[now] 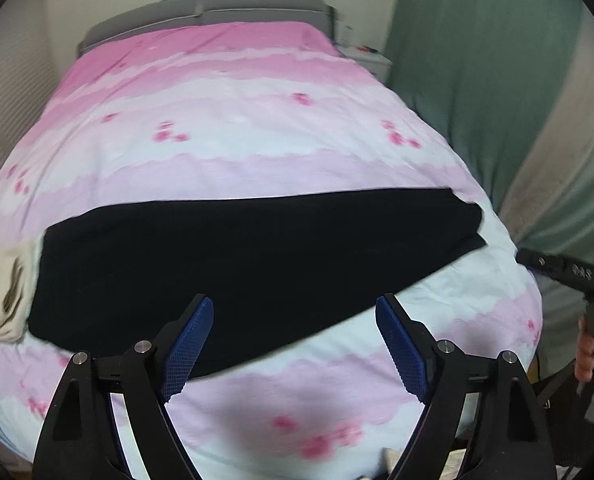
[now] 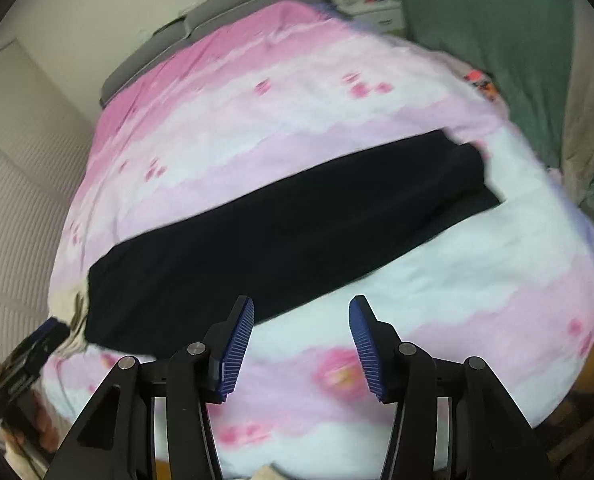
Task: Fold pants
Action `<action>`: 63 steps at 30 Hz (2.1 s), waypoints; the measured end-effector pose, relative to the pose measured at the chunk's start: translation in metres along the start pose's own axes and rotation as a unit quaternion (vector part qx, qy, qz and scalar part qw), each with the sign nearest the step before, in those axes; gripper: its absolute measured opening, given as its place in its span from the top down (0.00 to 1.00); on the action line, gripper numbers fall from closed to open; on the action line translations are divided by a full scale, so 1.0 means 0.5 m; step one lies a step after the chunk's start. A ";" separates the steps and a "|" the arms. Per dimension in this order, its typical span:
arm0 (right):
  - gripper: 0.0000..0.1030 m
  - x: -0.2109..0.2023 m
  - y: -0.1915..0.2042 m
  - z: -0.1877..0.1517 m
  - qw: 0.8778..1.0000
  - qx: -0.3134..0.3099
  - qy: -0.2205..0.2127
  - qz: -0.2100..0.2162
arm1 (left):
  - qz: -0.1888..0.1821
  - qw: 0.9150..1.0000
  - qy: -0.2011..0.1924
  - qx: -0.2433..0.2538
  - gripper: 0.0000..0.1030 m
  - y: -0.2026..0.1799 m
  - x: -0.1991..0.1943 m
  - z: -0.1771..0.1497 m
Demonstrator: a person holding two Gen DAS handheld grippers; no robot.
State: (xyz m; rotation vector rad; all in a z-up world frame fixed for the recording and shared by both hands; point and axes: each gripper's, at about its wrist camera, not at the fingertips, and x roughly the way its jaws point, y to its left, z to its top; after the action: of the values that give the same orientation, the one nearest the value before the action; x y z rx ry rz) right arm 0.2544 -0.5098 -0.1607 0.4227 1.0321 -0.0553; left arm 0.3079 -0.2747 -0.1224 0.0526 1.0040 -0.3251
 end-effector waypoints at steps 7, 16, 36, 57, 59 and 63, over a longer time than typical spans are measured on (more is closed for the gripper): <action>0.51 0.060 -0.225 0.084 0.997 0.071 0.002 -0.014 | -0.017 0.998 0.063 0.025 0.19 -0.186 0.124 0.075; 0.51 0.193 -0.391 0.167 0.990 0.143 0.016 -0.001 | -0.006 0.993 0.086 0.087 0.19 -0.314 0.218 0.130; 0.54 0.445 -0.365 0.310 0.980 0.175 0.089 0.044 | 0.023 0.988 0.142 0.056 0.19 -0.254 0.305 0.146; 0.53 0.361 -0.382 0.302 0.986 0.165 0.009 0.007 | 0.016 0.986 0.159 0.054 0.19 -0.241 0.329 0.134; 0.53 0.352 -0.430 0.283 0.983 0.183 0.019 -0.009 | 0.011 0.985 0.161 0.062 0.19 -0.251 0.331 0.131; 0.53 0.296 -0.480 0.234 0.979 0.199 0.011 -0.042 | 0.002 0.983 0.166 0.077 0.19 -0.271 0.338 0.123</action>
State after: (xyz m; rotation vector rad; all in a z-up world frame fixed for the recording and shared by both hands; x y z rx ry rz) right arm 0.3694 -0.7503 -0.3094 0.7429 1.0610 -0.3380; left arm 0.4019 -0.4564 -0.2160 0.2561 1.3075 -0.3972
